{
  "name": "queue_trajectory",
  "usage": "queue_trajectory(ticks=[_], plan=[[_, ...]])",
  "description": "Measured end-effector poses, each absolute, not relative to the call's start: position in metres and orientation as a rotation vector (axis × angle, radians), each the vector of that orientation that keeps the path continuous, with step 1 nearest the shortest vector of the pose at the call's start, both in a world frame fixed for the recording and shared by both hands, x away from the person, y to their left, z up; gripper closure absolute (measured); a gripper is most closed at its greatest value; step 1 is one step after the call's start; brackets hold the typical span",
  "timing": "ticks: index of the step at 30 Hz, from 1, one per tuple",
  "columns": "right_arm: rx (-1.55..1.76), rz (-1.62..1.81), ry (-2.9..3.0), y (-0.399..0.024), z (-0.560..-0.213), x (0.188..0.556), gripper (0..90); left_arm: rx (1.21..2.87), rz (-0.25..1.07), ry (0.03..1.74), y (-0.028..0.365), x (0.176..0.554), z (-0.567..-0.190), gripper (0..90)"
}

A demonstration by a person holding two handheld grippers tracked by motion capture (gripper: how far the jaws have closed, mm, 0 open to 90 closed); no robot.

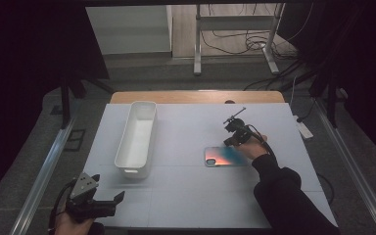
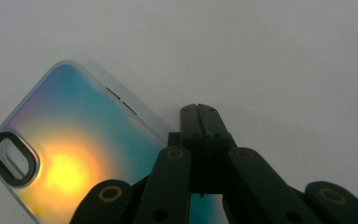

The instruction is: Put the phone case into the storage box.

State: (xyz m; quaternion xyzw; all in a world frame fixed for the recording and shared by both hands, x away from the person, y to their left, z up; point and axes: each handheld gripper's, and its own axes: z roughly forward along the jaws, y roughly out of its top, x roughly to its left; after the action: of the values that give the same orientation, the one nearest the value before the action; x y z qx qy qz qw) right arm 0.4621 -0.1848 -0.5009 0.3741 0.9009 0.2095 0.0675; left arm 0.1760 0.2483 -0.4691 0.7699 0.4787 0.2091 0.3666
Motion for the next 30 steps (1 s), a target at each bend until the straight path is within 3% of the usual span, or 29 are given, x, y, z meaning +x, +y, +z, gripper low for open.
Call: queue_trajectory(ticks=[30], plan=[[1.149, 0.65, 2.704, -0.224, -0.5, 0.411, 89.1, 1.996, 0.549, 1.217, 0.246, 0.175, -0.469, 1.9]])
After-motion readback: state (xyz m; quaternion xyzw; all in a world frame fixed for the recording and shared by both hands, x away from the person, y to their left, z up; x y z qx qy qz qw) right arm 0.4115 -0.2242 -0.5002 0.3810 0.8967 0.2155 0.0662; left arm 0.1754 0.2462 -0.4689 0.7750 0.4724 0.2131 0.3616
